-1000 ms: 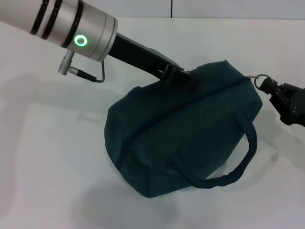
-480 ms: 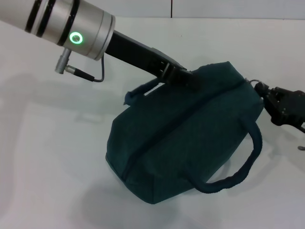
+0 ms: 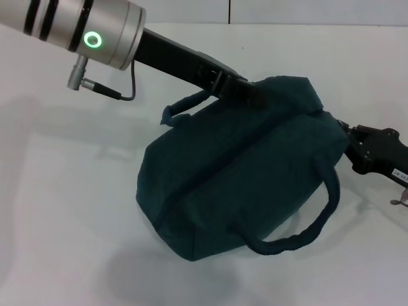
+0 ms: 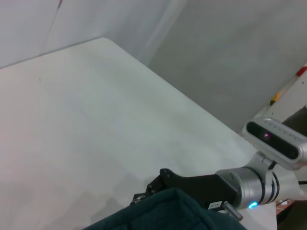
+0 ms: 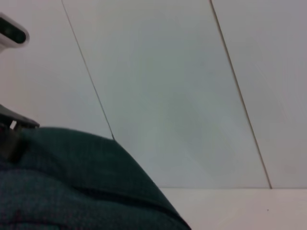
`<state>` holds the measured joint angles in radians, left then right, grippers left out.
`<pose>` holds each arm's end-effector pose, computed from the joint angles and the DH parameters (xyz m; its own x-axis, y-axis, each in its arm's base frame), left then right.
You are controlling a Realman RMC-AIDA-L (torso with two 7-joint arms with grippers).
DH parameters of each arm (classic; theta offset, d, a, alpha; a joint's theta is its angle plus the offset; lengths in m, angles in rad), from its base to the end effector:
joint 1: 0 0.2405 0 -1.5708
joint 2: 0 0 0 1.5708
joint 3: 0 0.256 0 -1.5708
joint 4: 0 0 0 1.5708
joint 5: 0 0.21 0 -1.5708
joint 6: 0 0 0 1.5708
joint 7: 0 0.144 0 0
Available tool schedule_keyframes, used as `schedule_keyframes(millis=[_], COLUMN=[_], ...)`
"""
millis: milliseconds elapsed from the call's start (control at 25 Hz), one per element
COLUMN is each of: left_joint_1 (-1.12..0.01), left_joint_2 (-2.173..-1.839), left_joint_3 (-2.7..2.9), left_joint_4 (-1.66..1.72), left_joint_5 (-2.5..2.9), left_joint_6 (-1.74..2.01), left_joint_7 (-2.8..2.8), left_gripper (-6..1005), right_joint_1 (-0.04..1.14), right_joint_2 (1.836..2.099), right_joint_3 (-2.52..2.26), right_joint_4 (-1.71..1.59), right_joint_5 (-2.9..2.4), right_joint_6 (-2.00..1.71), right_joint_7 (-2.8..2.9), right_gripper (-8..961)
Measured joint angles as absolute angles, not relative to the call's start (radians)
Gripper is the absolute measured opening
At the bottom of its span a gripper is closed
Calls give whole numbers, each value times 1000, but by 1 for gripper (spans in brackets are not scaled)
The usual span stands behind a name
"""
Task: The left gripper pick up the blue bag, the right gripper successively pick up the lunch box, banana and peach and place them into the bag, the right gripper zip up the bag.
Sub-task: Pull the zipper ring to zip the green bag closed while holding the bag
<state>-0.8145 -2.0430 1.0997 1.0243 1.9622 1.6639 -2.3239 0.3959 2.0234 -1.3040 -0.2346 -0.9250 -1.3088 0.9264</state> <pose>-0.0962 0.3708 0.0076 0.7940 0.5755 0.1959 0.5538 -0.8176 0.1575 0.3044 0.3042 -0.0316 0.5876 -0.2559 -0.7676 -0.6739 -0.6799 -0.2892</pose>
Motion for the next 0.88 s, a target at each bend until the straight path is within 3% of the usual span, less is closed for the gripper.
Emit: schedule_keyframes(millis=[520,880], left_joint_1=[-809,-777], left_joint_2=[-2041,-2067], left_joint_3=[1095,983], left_joint_4=[1006,1004], left_joint_5=[1945,1934], left_joint_6=[1663,1661], left_joint_7=[-2300,-2229], left_gripper=[72,94], right_joint_1=[399,365], right_joint_2=[2023,2017], right_joint_3=[-1352,-1356], right_joint_4=[-235,-233], right_joint_5=[-926,-925], right_joint_6=[-1293,-1332], right_joint_7=[933,942], right_gripper=[92,94])
